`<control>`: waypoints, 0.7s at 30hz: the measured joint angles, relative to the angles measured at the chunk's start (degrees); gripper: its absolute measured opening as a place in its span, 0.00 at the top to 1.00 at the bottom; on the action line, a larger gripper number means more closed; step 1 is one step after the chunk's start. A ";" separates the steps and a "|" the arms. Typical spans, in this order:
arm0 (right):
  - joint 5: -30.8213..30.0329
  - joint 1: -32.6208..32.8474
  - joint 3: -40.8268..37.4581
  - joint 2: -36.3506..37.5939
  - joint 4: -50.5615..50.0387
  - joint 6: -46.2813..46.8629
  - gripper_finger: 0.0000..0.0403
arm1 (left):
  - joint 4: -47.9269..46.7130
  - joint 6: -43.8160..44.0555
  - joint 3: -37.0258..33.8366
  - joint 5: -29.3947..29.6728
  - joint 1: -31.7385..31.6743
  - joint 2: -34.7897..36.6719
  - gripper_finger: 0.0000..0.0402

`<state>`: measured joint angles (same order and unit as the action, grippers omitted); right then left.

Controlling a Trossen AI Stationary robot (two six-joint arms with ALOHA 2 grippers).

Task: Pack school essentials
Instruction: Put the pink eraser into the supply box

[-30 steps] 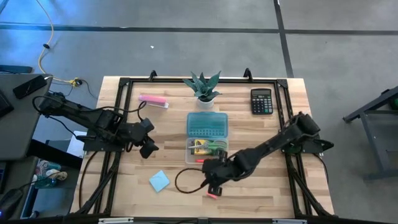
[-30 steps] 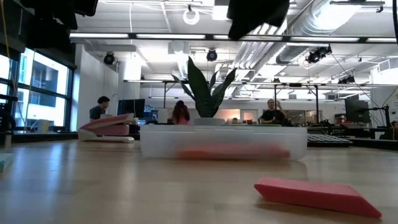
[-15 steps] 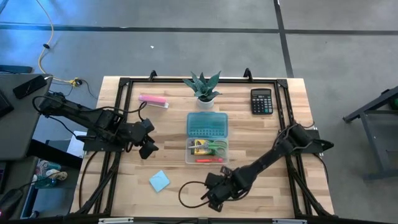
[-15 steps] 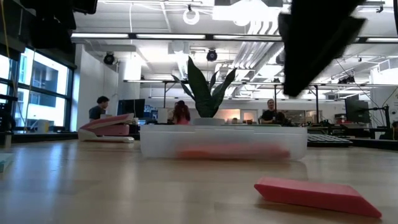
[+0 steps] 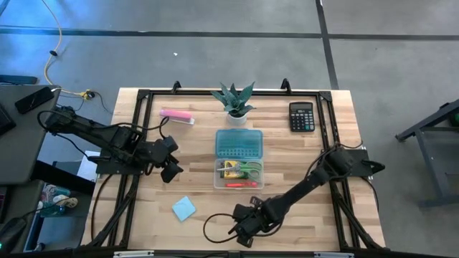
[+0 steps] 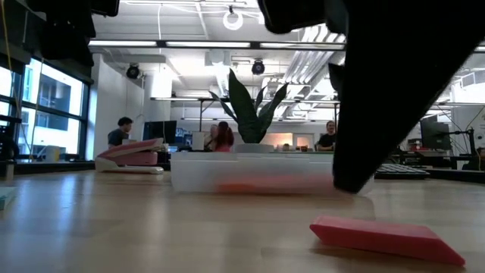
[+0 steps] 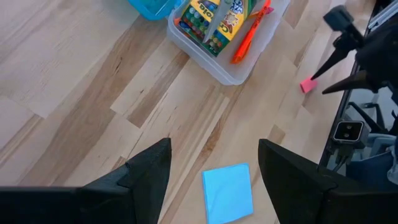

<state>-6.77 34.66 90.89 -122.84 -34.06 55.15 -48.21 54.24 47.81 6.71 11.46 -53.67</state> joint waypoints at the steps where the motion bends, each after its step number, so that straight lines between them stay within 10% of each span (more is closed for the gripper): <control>1: -0.02 0.10 0.00 -0.40 0.08 -0.04 0.65 | -0.01 0.00 0.00 -0.01 0.00 0.00 0.43; 21: -5.68 1.86 0.48 -4.21 -10.49 5.52 0.66 | -0.01 0.20 0.00 -0.04 -0.01 0.00 0.43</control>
<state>-12.45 36.51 91.37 -127.04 -44.55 60.67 -48.22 54.43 47.81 6.67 11.45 -53.67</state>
